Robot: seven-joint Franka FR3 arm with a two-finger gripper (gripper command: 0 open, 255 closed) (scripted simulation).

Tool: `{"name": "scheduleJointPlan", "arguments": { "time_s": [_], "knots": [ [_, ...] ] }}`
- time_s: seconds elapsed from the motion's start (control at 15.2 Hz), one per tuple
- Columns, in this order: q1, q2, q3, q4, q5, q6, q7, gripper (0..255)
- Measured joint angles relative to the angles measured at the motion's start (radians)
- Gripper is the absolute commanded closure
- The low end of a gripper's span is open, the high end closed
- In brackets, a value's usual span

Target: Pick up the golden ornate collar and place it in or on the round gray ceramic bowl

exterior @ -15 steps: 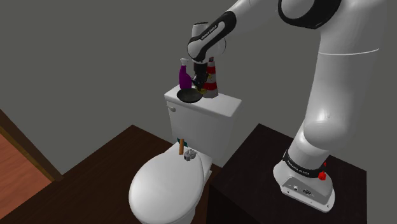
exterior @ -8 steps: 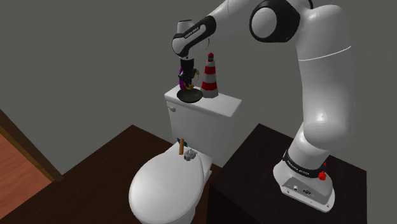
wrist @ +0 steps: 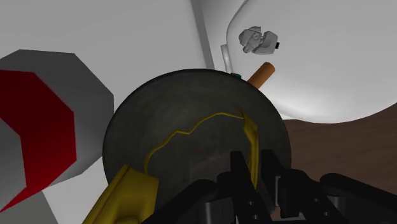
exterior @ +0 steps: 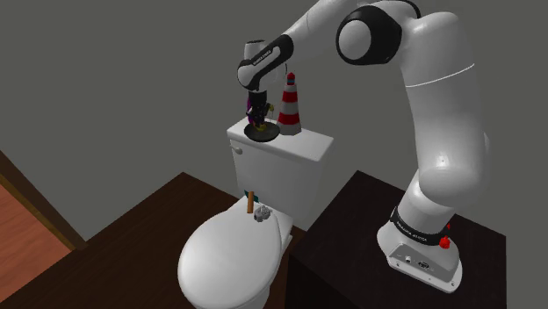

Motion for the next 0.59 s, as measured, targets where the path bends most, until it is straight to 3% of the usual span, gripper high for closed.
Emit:
{"name": "scheduleJointPlan", "arguments": {
  "time_s": [0.59],
  "knots": [
    [-0.003,0.059,0.006,-0.018,0.008,0.076,-0.002,255]
  ]
}}
